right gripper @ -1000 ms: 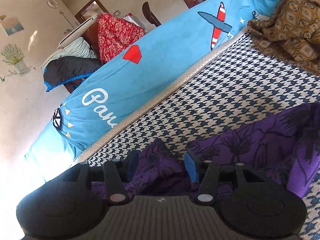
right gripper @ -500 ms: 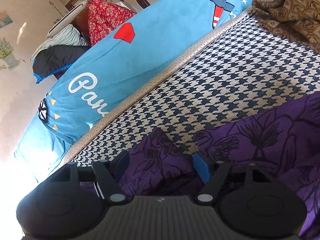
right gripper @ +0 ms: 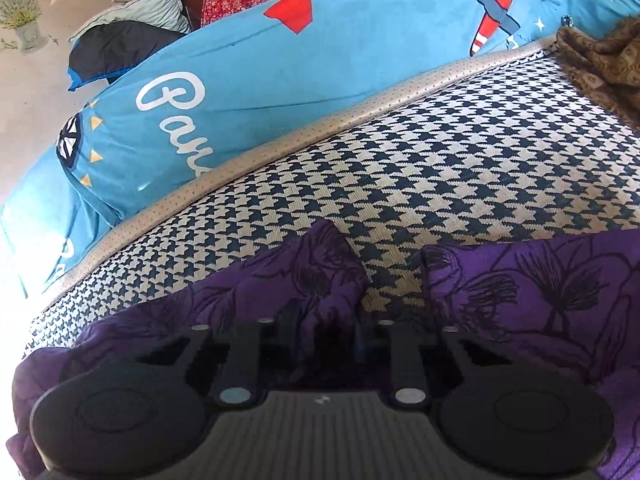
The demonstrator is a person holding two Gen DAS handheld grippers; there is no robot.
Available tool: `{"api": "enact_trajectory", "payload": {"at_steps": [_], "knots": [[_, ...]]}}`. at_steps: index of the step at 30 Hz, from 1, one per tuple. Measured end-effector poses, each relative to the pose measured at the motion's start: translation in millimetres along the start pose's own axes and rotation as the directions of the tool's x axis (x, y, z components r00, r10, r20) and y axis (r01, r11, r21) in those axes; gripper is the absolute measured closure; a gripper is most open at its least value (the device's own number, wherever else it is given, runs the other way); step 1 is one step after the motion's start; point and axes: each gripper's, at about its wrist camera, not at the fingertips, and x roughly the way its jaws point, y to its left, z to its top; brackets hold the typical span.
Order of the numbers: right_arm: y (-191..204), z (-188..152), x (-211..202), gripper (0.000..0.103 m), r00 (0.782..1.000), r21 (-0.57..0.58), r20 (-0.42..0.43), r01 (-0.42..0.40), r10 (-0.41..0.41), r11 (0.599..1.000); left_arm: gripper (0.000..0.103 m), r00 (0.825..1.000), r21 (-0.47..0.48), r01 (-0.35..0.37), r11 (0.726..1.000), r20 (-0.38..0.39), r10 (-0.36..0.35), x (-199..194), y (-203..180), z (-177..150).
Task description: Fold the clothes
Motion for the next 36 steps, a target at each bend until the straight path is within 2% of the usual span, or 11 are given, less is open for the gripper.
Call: {"api": "enact_trajectory", "payload": {"at_steps": [2, 5, 9, 11, 13, 17, 20, 25, 31, 36], "knots": [[2, 1, -8, 0.088, 0.999, 0.019, 0.022, -0.031, 0.031, 0.999, 0.0, 1.0, -0.008, -0.009, 1.0, 0.026, 0.009, -5, 1, 2], [8, 4, -26, 0.089, 0.988, 0.063, 0.068, -0.143, 0.139, 0.988, 0.0, 0.998, -0.032, -0.016, 0.999, 0.058, 0.018, -10, 6, 5], [24, 1, -54, 0.089, 0.946, 0.072, 0.13, -0.307, 0.297, 0.949, 0.0, 0.992, -0.084, -0.026, 0.996, 0.119, 0.036, -22, 15, 7], [39, -5, -65, 0.089, 0.918, 0.051, 0.136, -0.381, 0.372, 0.923, 0.0, 0.984, -0.111, -0.043, 0.993, 0.168, 0.062, -35, 23, 10], [56, -14, -74, 0.089, 0.9, -0.002, 0.126, -0.419, 0.416, 0.908, 0.0, 0.974, -0.155, -0.057, 0.986, 0.206, 0.089, -45, 33, 15], [92, -37, -91, 0.089, 0.865, -0.119, 0.089, -0.483, 0.494, 0.867, 0.0, 0.97, -0.267, -0.032, 0.963, 0.226, 0.095, -54, 59, 18], [113, -57, -101, 0.089, 0.837, -0.182, 0.045, -0.53, 0.545, 0.828, 0.0, 0.968, -0.314, -0.011, 0.949, 0.235, 0.09, -58, 67, 19], [140, -99, -115, 0.089, 0.827, -0.299, -0.038, -0.545, 0.561, 0.784, 0.0, 0.961, -0.341, 0.049, 0.939, 0.273, 0.049, -71, 73, 12], [162, -146, -119, 0.09, 0.843, -0.45, -0.131, -0.52, 0.523, 0.726, 0.0, 0.958, -0.341, 0.147, 0.928, 0.284, -0.048, -75, 73, 5], [156, -168, -123, 0.09, 0.852, -0.487, -0.154, -0.505, 0.5, 0.712, 0.0, 0.966, -0.369, 0.169, 0.914, 0.246, -0.079, -68, 75, -3]]}}
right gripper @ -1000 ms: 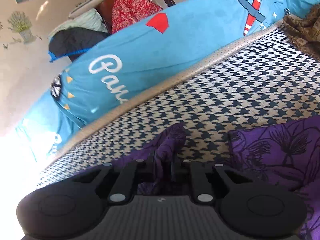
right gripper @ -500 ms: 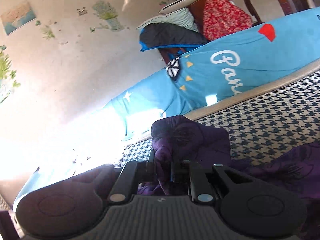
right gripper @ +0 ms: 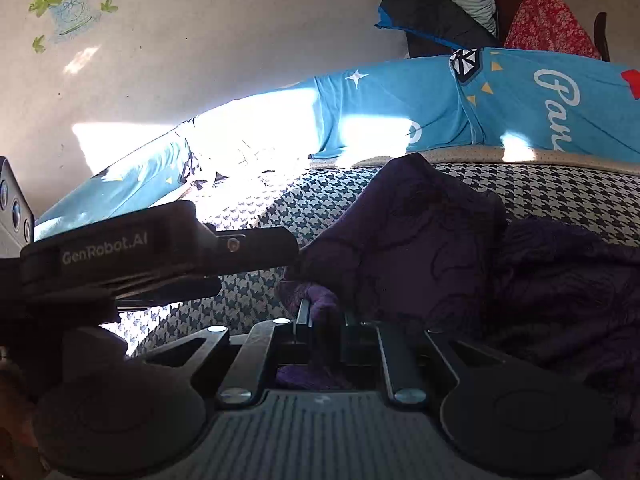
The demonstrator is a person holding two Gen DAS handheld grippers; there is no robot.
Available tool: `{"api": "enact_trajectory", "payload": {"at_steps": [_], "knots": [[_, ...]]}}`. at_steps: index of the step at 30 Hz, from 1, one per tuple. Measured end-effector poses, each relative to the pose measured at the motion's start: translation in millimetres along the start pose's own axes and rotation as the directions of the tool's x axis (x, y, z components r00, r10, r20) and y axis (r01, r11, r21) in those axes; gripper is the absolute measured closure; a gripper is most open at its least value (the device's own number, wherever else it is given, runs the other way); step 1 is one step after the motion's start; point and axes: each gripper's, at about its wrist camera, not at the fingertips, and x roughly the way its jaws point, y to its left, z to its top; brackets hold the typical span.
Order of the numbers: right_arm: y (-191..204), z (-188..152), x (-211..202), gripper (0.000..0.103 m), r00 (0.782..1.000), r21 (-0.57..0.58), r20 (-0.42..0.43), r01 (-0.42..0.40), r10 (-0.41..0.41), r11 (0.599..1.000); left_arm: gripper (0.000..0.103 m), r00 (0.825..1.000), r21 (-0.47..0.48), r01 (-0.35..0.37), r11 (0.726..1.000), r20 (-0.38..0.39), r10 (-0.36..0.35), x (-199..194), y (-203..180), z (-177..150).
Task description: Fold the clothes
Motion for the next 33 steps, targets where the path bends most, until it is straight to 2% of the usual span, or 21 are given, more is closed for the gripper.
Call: {"api": "enact_trajectory", "payload": {"at_steps": [2, 3, 7, 9, 13, 15, 17, 21, 27, 33], "knots": [[1, -5, -4, 0.09, 1.0, -0.008, 0.0, 0.002, -0.002, 1.0, 0.0, 1.0, -0.001, -0.012, 1.0, -0.016, 0.012, 4, 0, -4], [2, -7, -6, 0.086, 1.0, -0.011, 0.0, -0.001, 0.001, 1.0, 0.0, 1.0, 0.002, -0.017, 1.0, -0.022, 0.017, 6, 0, -5], [9, -13, -20, 0.081, 0.999, -0.003, 0.005, -0.038, 0.038, 0.999, 0.0, 0.999, -0.002, 0.007, 1.0, -0.047, -0.007, 11, -2, -10], [13, -18, -31, 0.08, 0.999, -0.003, 0.019, -0.031, 0.031, 1.0, 0.0, 0.998, -0.002, 0.011, 1.0, -0.054, -0.011, 14, -3, -11], [9, -21, -46, 0.08, 0.998, 0.03, 0.056, 0.019, -0.021, 0.999, 0.0, 0.998, -0.017, 0.004, 1.0, -0.058, -0.005, 20, -2, -13], [2, -22, -56, 0.076, 0.994, 0.065, 0.089, 0.059, -0.065, 0.996, 0.0, 0.998, -0.018, 0.008, 1.0, -0.058, -0.009, 24, -3, -12], [-7, -20, -62, 0.07, 0.983, 0.101, 0.118, 0.128, -0.14, 0.987, 0.0, 0.998, -0.015, 0.011, 1.0, -0.056, -0.012, 28, -4, -12], [-26, -18, -69, 0.069, 0.964, 0.197, 0.133, 0.203, -0.232, 0.959, 0.0, 0.998, 0.022, 0.02, 1.0, -0.054, -0.019, 37, -10, -8], [-43, -17, -75, 0.069, 0.955, 0.294, 0.129, 0.222, -0.269, 0.93, 0.0, 0.997, 0.085, 0.045, 0.995, -0.063, -0.039, 54, -20, -4], [-44, -17, -73, 0.069, 0.953, 0.306, 0.127, 0.225, -0.274, 0.925, 0.0, 0.995, 0.156, 0.042, 0.987, -0.098, -0.027, 74, -30, -7]]}}
